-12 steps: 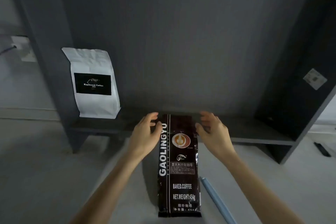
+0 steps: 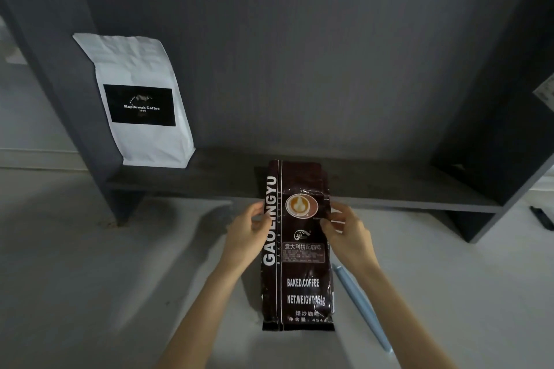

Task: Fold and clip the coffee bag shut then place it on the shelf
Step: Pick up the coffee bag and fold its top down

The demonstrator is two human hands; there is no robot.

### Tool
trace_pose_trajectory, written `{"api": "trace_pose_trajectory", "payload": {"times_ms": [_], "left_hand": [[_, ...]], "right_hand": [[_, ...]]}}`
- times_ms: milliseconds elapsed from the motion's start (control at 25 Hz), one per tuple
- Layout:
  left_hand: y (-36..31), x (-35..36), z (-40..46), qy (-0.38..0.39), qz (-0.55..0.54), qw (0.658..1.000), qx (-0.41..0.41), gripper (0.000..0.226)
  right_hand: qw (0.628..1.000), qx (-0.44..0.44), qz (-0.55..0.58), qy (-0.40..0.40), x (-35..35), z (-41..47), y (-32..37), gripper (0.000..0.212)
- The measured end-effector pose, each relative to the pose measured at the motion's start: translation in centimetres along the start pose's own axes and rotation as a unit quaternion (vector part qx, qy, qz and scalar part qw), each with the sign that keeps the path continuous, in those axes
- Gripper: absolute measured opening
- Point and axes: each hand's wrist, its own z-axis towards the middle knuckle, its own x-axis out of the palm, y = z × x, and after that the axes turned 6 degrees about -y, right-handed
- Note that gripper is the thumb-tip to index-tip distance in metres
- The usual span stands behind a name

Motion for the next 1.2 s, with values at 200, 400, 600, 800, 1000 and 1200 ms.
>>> {"api": "trace_pose_trajectory", "payload": {"times_ms": [200,400,600,800,1000,1200], "left_hand": [[0.1,0.1,-0.9,-0.017,-0.035,0.999,-0.016,0.031],[0.1,-0.6,-2.4,-0.058,-0.101,0.993,-0.016,0.027],[-0.7,-1.4,-3.3,-0.091,-0.155,0.984,-0.008,0.018],[-1.5,-1.7,-4.4,-0.077,-0.156,0.985,0.02,0.019],[-1.8,-2.3,-5.1,-0.12,-0.146,0.981,0.047,0.022],[-1.4,-2.6,-5.0,-0.115,-0.169,0.978,0.042,0.017]], "right_hand": [[0.999,0.023,0.024,-0.016,0.1,-0.7,-0.3,0.034],[0.997,-0.001,0.048,-0.052,-0.6,-1.9,-0.2,0.023],[0.994,-0.03,0.066,-0.083,-1.5,-3.3,-0.2,0.016],[0.989,-0.04,0.072,-0.121,-1.9,-4.4,-0.2,0.007],[0.988,-0.067,0.079,-0.113,-2.0,-4.8,0.4,0.021],[0.988,-0.072,0.09,-0.1,-1.8,-4.9,0.3,0.007]]}}
